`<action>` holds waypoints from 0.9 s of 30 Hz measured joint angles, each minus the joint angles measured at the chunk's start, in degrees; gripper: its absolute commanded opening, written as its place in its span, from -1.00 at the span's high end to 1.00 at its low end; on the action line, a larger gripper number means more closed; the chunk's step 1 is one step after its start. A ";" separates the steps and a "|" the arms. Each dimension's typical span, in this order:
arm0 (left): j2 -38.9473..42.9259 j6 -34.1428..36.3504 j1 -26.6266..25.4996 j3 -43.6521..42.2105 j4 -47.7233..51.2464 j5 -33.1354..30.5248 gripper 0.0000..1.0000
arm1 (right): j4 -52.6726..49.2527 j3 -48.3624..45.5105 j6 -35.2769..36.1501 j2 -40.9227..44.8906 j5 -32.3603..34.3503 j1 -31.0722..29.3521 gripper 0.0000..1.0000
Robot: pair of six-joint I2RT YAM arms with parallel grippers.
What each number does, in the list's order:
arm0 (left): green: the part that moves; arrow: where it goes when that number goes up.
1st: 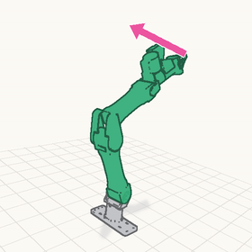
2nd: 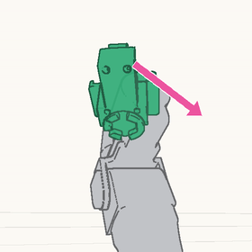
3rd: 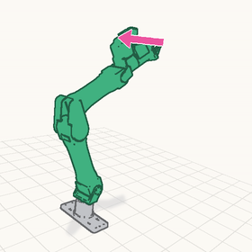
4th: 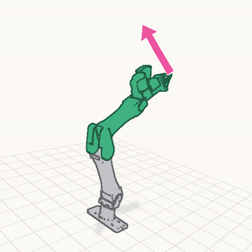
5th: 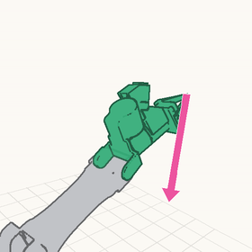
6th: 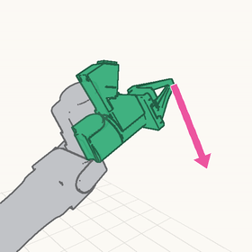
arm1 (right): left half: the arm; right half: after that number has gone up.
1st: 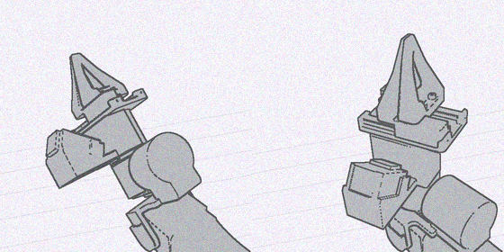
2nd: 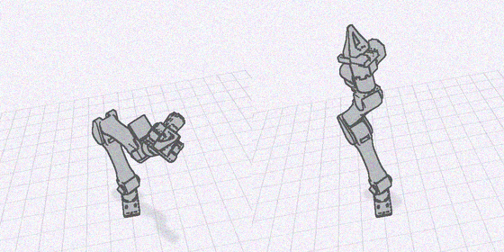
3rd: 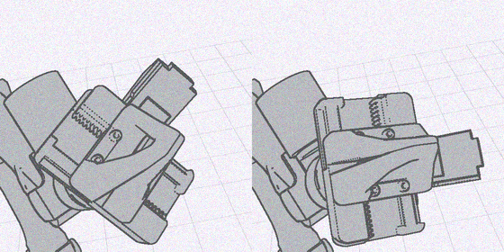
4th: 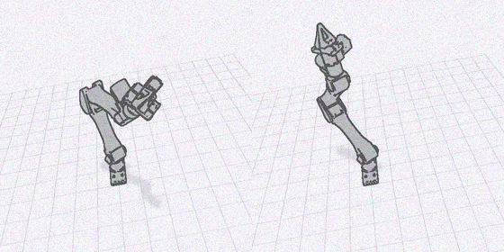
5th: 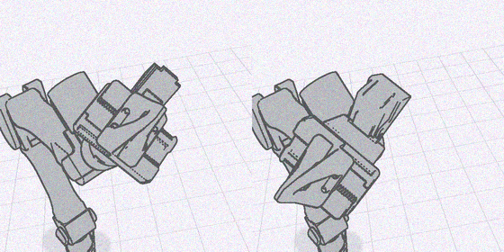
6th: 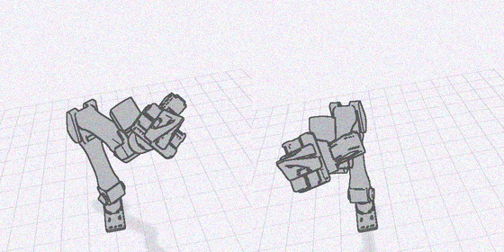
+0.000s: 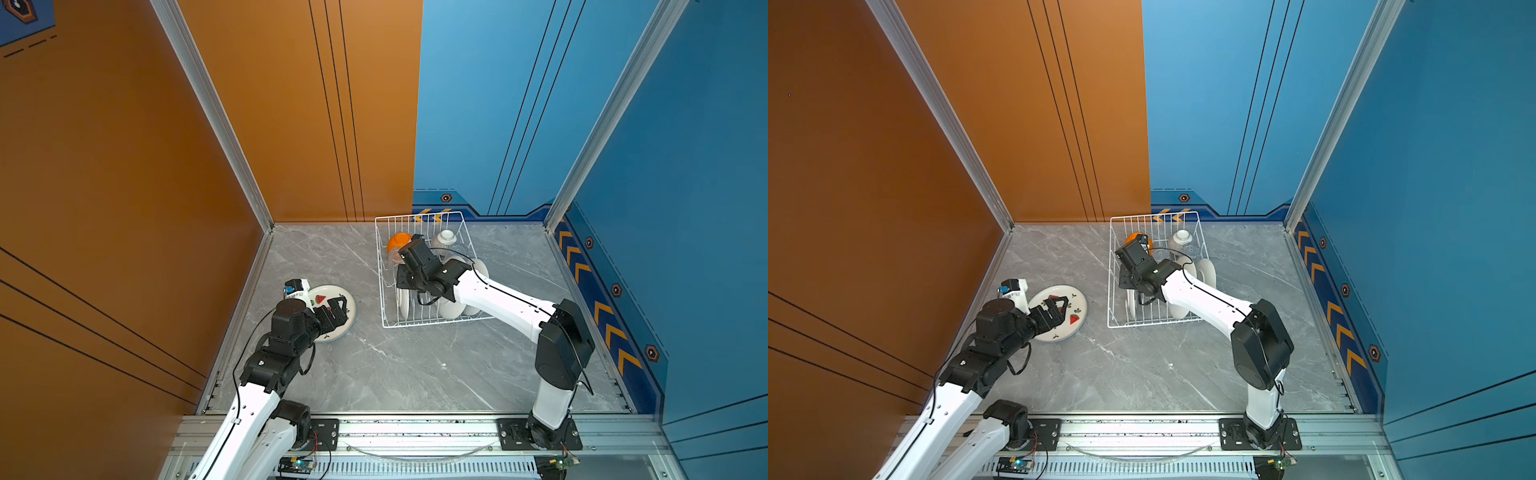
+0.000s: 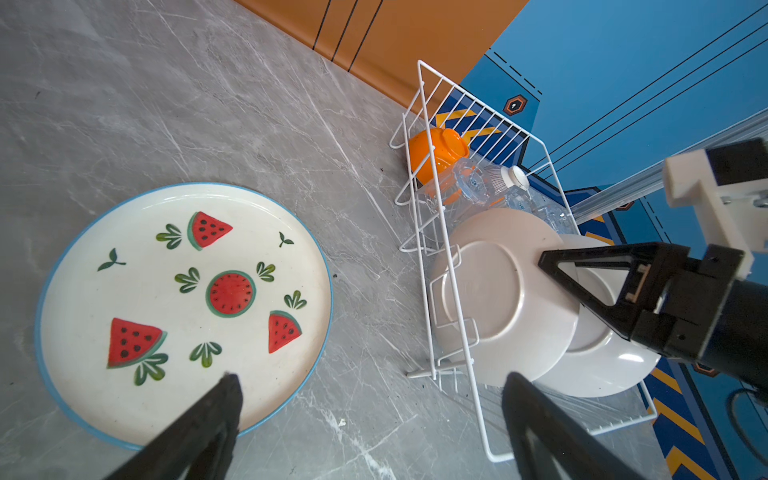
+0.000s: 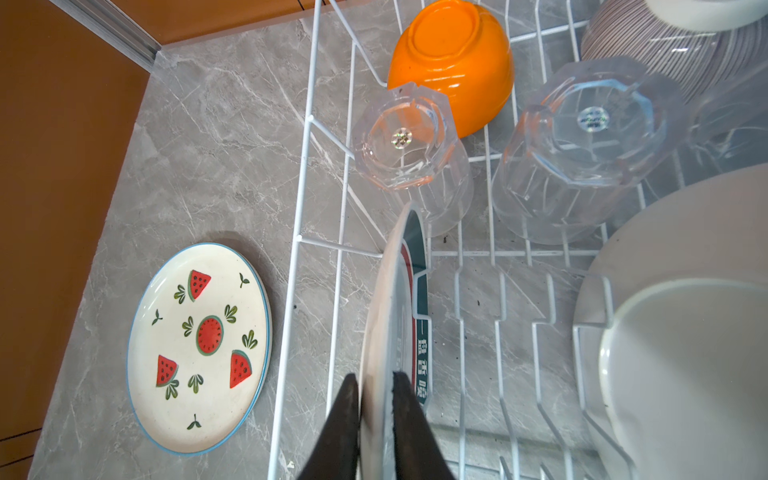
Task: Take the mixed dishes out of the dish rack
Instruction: 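Close the right gripper on the green-rimmed plate's rim, then reach the left gripper toward the plate held by the right gripper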
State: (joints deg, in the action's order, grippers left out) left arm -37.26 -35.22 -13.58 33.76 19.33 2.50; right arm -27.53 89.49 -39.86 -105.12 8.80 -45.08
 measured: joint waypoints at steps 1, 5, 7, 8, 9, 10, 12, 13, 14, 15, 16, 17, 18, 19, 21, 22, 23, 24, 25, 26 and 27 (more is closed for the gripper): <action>0.11 -0.13 0.00 0.00 0.15 0.00 -0.96 | -0.11 0.00 -0.02 0.00 -0.02 0.00 0.60; 0.63 -0.17 0.00 0.00 0.81 -0.02 -0.96 | -0.46 0.09 -0.02 0.00 -0.50 0.04 0.69; 0.85 -0.20 0.00 0.00 1.11 -0.07 -0.96 | -0.55 0.17 0.02 0.00 -0.92 0.04 0.82; 1.05 -0.20 0.00 0.00 1.27 -0.13 -0.96 | -0.59 0.33 -0.33 0.00 -1.36 0.04 0.85; 1.20 -0.22 0.00 0.00 1.33 -0.15 -0.96 | -0.52 0.46 -0.50 -0.02 -2.10 0.02 0.88; 1.38 -0.24 0.00 0.00 1.38 -0.17 -0.96 | -0.46 0.66 -0.61 -0.02 -2.78 -0.07 0.92; 1.64 -0.20 0.00 0.00 1.51 -0.15 -0.96 | -0.57 1.51 -0.76 -0.02 -3.56 -0.31 1.00; 1.68 -0.13 -0.04 0.00 1.51 -0.15 -0.96 | -0.87 1.99 -0.70 -0.02 -3.65 -0.28 1.00; 1.68 0.13 -0.20 0.00 1.51 -0.13 -0.96 | -1.16 2.67 -0.66 -0.02 -3.69 -0.17 1.00; 1.68 0.50 -0.50 0.07 1.55 -0.11 -0.96 | -1.51 3.34 -0.59 -0.04 -3.72 -0.07 1.00; 1.68 0.90 -0.81 0.15 1.57 -0.04 -0.96 | -1.77 3.91 -0.46 -0.04 -3.85 0.00 1.00; 1.68 1.44 -1.29 0.44 1.75 0.07 -0.96 | -2.10 4.83 -0.39 -0.04 -4.00 0.07 1.00; 1.68 1.97 -1.81 0.85 1.79 0.13 -0.96 | -2.10 5.44 -0.20 -0.04 -4.11 0.09 1.00; 1.68 2.58 -2.19 1.27 1.84 0.17 -0.96 | -2.19 6.16 -0.02 -0.04 -4.13 0.09 1.00; 1.68 3.91 -3.08 2.43 1.92 0.33 -0.96 | -2.43 7.04 -0.02 -0.04 -4.11 0.09 1.00; 1.68 4.48 -3.56 2.97 1.88 0.37 -0.96 | -2.54 7.50 -0.02 -0.02 -4.11 0.09 1.00; 1.68 5.05 -3.98 3.50 1.88 0.50 -0.96 | -2.51 7.72 -0.02 -0.02 -4.11 0.09 1.00; 1.68 5.62 -4.48 3.91 1.77 0.52 -0.96 | -2.51 7.80 -0.02 -0.02 -4.11 0.09 1.00; 1.68 5.99 -4.92 4.22 1.66 0.52 -0.96 | -2.51 7.85 -0.04 0.00 -4.09 0.09 1.00; 1.68 6.54 -5.40 4.44 1.51 0.55 -0.96 | -2.54 7.85 -0.04 0.02 -4.09 0.04 1.00; 1.66 6.99 -5.88 4.59 1.44 0.59 -0.96 | -2.54 7.85 -0.04 0.09 -4.04 0.02 1.00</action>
State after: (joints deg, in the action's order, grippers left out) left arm -35.59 -28.23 -19.46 38.35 20.78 3.09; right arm -30.06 97.34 -39.90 -105.03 4.75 -45.06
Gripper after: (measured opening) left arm 0.981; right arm 0.071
